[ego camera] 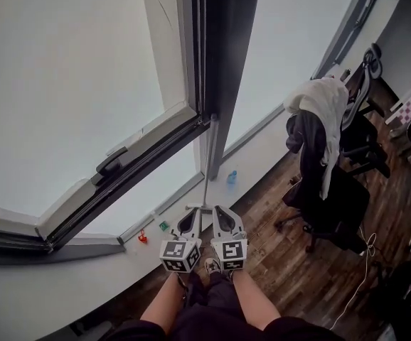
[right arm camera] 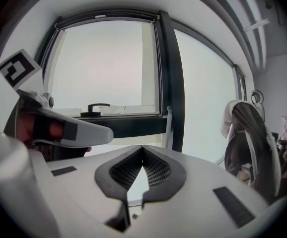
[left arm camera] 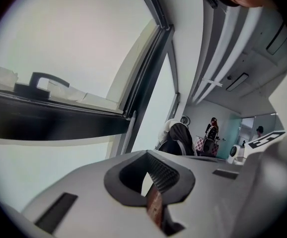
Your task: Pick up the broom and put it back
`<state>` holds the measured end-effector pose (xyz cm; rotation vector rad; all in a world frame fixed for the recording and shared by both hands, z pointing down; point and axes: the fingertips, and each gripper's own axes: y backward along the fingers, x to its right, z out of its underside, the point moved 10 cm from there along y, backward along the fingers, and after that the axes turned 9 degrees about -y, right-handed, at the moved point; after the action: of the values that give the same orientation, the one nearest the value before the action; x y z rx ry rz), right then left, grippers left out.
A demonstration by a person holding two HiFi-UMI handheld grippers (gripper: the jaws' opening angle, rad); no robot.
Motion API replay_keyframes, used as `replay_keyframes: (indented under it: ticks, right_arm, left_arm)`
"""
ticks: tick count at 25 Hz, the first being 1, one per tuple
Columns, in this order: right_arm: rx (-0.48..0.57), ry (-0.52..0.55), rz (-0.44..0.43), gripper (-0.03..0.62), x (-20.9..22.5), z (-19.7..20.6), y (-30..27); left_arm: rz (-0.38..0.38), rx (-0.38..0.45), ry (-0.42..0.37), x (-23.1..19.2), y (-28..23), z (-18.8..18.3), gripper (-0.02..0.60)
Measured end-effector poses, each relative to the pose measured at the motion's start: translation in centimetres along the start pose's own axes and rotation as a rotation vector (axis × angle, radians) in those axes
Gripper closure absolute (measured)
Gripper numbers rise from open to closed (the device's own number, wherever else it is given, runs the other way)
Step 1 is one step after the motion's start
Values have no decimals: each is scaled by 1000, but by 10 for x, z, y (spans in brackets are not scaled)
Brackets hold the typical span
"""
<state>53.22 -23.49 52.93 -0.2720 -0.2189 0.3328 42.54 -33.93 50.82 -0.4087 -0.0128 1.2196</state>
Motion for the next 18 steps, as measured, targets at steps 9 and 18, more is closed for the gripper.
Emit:
replay_keyframes:
  ticks: [9, 18]
  right_arm:
    - [70, -51, -24, 572, -26, -45, 54]
    - [204, 8, -94, 572, -24, -69, 98]
  left_arm:
    - [121, 11, -71, 10, 37, -24, 581]
    - [126, 96, -123, 38, 57, -46, 581]
